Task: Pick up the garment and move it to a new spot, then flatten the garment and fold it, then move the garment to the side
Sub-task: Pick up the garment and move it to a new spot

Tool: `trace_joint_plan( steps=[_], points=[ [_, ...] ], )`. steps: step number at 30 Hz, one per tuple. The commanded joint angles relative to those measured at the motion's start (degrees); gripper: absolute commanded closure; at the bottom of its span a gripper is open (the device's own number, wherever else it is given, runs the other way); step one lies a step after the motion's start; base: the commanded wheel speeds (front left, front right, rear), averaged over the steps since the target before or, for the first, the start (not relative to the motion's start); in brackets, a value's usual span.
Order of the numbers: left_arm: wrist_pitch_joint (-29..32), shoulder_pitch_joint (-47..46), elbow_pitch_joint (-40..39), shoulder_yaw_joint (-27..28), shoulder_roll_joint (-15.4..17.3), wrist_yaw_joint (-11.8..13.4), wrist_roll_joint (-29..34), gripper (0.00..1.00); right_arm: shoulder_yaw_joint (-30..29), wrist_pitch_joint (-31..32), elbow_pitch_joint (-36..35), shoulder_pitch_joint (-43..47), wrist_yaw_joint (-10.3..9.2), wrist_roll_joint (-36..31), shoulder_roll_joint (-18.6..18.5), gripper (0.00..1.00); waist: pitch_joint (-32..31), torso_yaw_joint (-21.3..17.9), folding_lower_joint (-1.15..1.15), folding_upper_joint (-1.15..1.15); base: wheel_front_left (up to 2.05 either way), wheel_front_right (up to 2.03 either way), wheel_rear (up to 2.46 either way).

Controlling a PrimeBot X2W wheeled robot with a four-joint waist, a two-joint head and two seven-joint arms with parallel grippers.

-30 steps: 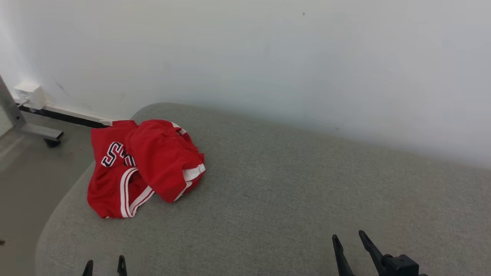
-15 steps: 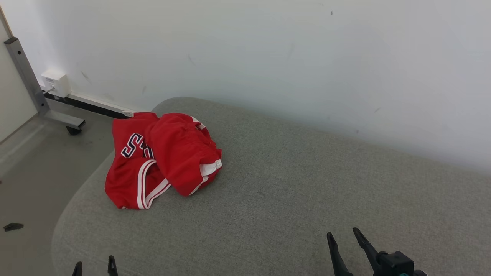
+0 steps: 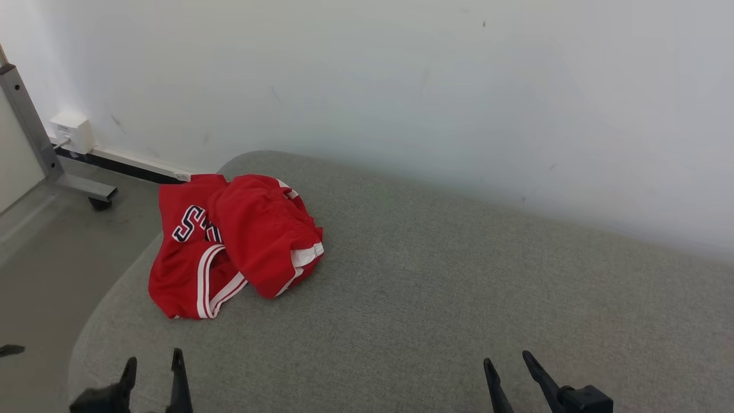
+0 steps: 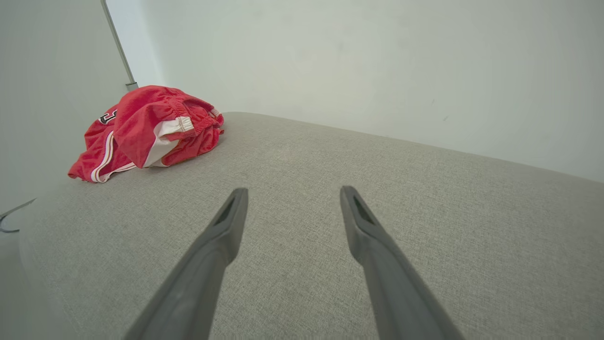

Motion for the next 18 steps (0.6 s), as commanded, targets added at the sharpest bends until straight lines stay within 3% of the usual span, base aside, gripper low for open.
trace_joint_plan(
  steps=[1,8,13,18],
  points=[
    [0.50,-2.08,0.62,0.33,0.33,-0.21,-0.74,0.00,0.32,-0.05,-0.11,0.33,-0.14,-0.66,-0.11,0.00,0.15,-0.65,0.00,-0.01,0.00,0.00,0.00],
    [6.62,-14.36,9.67,2.22,1.83,-1.81,-5.32,0.00,3.03,-0.01,0.04,-0.32,-0.14,-1.81,-0.12,0.00,2.19,-5.00,0.00,-0.01,0.00,0.00,0.00],
    [9.87,-23.09,17.35,5.33,3.81,-1.84,-9.54,0.00,4.75,1.78,-1.78,-0.94,-0.14,-4.56,-0.13,0.00,5.83,-10.41,0.00,-0.01,0.00,0.00,0.00],
    [13.15,-29.57,21.90,7.94,5.76,-3.51,-14.07,0.00,4.69,3.76,-5.16,-1.71,-0.14,-7.39,-0.13,0.00,11.14,-14.20,0.00,-0.01,0.00,0.00,0.00]
  ],
)
